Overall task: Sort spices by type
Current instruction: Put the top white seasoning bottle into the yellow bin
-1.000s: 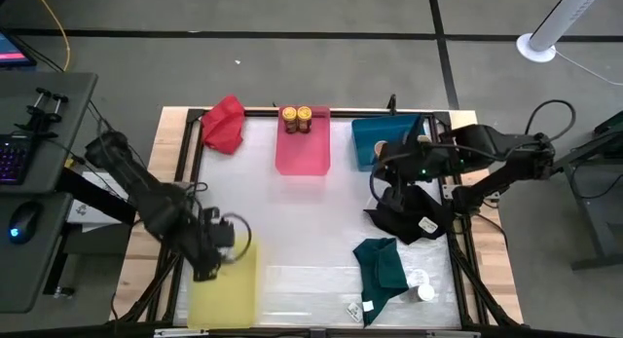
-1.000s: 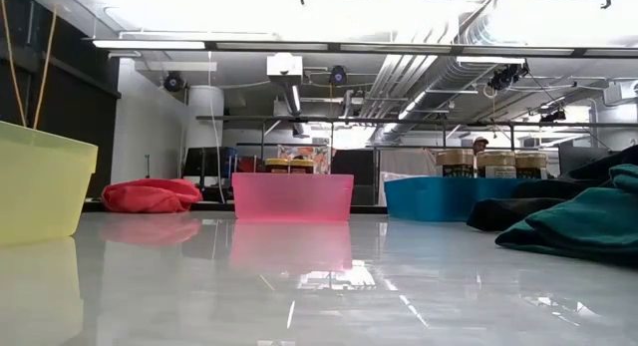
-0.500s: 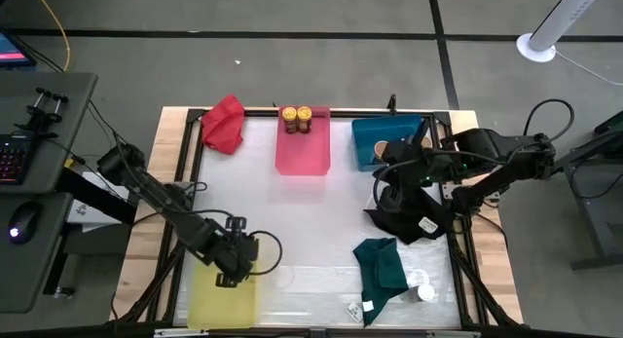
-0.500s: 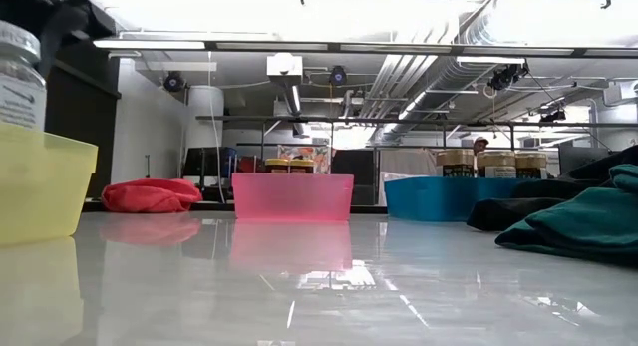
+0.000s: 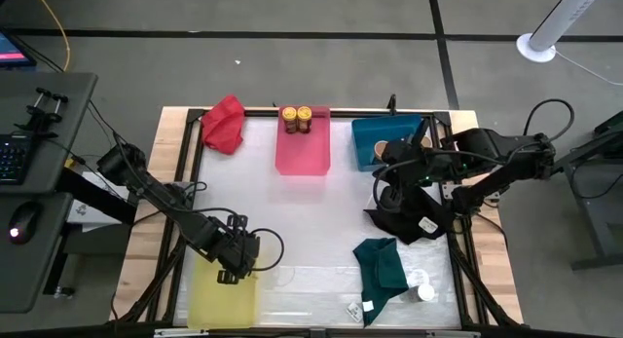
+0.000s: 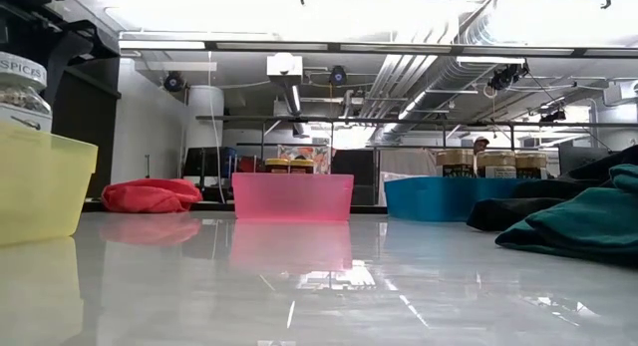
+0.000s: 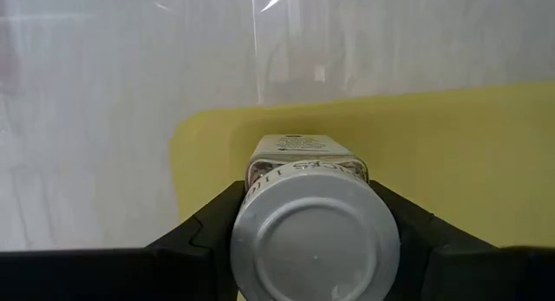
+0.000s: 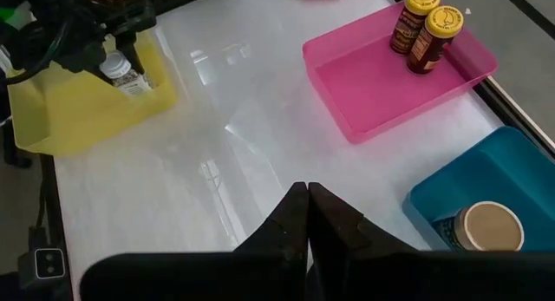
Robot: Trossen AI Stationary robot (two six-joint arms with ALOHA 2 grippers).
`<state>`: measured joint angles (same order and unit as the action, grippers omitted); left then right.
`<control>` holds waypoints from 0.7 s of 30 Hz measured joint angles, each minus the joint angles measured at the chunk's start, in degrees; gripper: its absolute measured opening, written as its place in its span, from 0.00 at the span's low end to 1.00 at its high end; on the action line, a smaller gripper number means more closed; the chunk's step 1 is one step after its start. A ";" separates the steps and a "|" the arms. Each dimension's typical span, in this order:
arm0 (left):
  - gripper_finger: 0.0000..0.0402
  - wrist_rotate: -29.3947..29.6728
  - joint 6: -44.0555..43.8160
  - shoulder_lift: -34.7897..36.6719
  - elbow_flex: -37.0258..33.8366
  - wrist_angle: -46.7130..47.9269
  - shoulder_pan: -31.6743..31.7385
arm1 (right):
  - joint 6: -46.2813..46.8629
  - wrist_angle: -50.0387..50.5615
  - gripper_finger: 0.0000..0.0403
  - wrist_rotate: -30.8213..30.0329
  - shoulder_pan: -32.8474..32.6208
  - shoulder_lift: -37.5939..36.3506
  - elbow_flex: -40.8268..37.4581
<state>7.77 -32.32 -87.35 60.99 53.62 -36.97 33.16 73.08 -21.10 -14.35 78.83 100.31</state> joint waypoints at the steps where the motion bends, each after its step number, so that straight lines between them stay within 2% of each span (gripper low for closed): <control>1: 0.42 0.00 0.00 0.00 0.00 0.05 0.00 | 0.00 0.00 0.00 0.00 0.01 0.00 0.00; 6: 0.63 -0.02 0.00 0.02 0.02 0.05 0.00 | -0.41 0.00 0.00 0.00 0.09 0.00 0.00; 9: 0.72 -0.06 0.01 0.02 0.02 0.01 0.11 | -0.62 0.00 0.00 -0.02 0.09 0.00 0.00; 12: 0.75 -0.86 -0.42 0.02 0.09 0.05 0.53 | -0.65 0.00 0.00 -0.01 0.11 0.00 0.00; 17: 0.75 -6.10 0.50 0.27 1.99 0.75 1.58 | -1.08 0.00 0.00 -0.02 0.11 0.00 0.00; 21: 0.76 -6.69 3.08 2.14 3.45 3.41 1.83 | -1.08 0.00 0.00 -0.01 0.11 0.00 0.02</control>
<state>1.08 -29.23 -85.21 64.44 57.02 -35.14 32.08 73.08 -21.11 -14.24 78.83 100.33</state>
